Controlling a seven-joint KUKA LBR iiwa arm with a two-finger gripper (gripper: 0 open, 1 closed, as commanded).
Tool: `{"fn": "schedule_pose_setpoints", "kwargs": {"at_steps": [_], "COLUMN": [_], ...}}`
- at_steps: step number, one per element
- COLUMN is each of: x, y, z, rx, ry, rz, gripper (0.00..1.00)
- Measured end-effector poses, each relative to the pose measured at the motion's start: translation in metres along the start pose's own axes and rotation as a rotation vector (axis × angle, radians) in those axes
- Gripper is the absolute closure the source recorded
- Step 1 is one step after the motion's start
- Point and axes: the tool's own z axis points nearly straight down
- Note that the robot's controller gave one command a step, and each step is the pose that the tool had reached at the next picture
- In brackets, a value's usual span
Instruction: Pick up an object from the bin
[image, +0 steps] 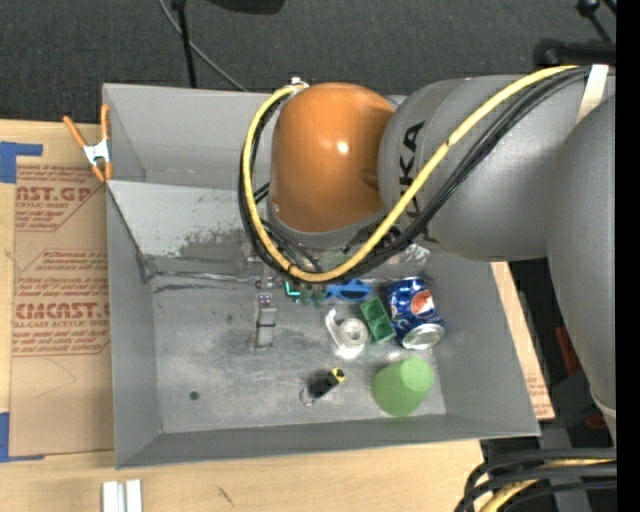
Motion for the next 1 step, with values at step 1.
{"fn": "schedule_pose_setpoints", "kwargs": {"at_steps": [1], "x": [-0.0393], "y": [0.0029], "z": [0.1561], "rx": [0.001], "ry": [-0.002], "rz": [-0.087], "gripper": [0.00]}}
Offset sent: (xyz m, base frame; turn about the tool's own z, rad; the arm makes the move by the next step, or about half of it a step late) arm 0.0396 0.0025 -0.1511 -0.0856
